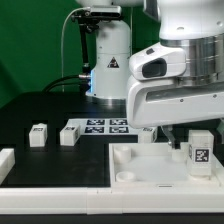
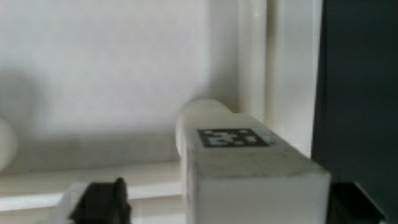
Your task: Assemble one leg
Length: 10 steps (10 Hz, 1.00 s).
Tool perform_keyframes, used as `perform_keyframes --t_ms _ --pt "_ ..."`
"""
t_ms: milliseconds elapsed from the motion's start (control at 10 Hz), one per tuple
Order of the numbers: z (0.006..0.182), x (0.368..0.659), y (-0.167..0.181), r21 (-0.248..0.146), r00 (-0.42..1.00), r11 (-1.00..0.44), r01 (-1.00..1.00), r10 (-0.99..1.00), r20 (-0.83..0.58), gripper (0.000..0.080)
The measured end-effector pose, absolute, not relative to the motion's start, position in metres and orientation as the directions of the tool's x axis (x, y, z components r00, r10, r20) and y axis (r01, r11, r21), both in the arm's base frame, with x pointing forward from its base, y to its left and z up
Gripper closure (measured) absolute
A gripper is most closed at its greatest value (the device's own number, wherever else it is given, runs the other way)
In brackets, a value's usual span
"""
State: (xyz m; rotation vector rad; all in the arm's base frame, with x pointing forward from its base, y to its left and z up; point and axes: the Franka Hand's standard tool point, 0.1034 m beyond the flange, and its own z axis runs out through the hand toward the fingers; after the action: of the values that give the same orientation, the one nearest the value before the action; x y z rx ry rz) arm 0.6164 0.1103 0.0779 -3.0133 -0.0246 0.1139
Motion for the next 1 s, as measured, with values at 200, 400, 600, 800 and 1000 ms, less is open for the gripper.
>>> perform_keyframes --t_ms 200,400,600,800,1000 --pt "0.0779 0.6164 0.1103 -0.126 0.997 -0.992 0.011 0.021 -0.074 0.0509" --pt "0.0779 0.6164 0.1104 -0.124 0.997 -0.992 -0.021 -0.011 -0.078 0.0509" --pt "0.0777 0.6165 0.1120 -0.113 0.978 -0.974 -0.197 -0.186 -0.095 0.0509" --pt "0.0765 0.6171 0.1175 -0.087 0.860 -0.857 -0.508 -0.500 -0.096 0.0509" --pt "0.0762 0.6185 0.1195 -0.060 0.674 -0.672 -0.738 -0.731 -0.108 0.0509"
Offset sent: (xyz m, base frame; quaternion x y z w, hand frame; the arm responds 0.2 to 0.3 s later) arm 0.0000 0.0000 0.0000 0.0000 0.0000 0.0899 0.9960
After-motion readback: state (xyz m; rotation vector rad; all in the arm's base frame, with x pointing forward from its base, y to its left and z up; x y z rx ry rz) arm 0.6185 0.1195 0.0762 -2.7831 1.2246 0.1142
